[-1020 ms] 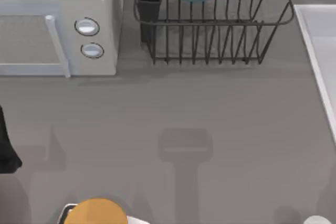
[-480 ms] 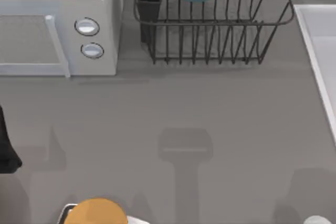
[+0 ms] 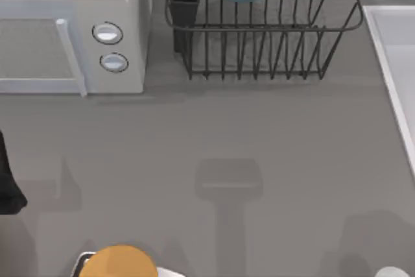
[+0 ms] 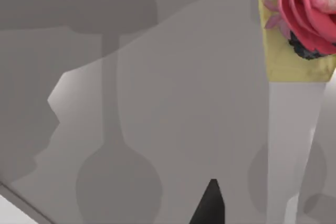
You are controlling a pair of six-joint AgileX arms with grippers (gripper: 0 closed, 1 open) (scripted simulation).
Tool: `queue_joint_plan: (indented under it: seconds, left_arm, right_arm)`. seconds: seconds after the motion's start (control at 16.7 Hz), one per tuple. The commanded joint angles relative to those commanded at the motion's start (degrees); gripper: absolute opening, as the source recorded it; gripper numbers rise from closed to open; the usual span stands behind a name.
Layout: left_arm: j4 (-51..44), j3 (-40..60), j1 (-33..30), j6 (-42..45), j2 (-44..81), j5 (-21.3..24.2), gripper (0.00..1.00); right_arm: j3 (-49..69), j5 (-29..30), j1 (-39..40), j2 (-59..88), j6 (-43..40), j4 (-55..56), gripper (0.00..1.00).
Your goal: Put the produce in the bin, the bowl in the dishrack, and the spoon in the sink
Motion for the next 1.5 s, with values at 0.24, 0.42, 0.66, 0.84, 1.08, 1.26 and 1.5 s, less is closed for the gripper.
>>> queue_joint_plan:
  seconds: [0.24, 0.42, 0.66, 0.84, 1.08, 1.26, 1.5]
  left_arm:
    - [0.0, 0.0, 0.0, 0.0, 0.0, 0.0, 1.00]
    - [0.0, 0.0, 0.0, 0.0, 0.0, 0.0, 1.00]
    - [0.0, 0.0, 0.0, 0.0, 0.0, 0.0, 1.00]
    - [0.0, 0.0, 0.0, 0.0, 0.0, 0.0, 1.00]
    - [0.0, 0.0, 0.0, 0.0, 0.0, 0.0, 1.00]
    - [0.0, 0.0, 0.0, 0.0, 0.0, 0.0, 1.00]
    - [0.0, 0.0, 0.0, 0.0, 0.0, 0.0, 1.00]
  right_arm:
    - [6.0, 0.1, 0.9, 5.6, 0.4, -2.6, 0.00]
    - [16.8, 0.2, 2.4, 14.5, 1.1, -6.7, 0.00]
    - [38.5, 0.3, 5.0, 30.2, 3.0, -13.8, 0.00]
    - [57.3, 0.4, 7.1, 42.7, 5.1, -19.5, 0.00]
    - [81.1, 0.5, 10.1, 58.0, 9.0, -26.0, 0.00]
    - [95.6, 0.7, 12.2, 67.2, 12.0, -29.5, 0.00]
    - [107.7, 0.9, 14.3, 75.3, 15.1, -32.0, 0.00]
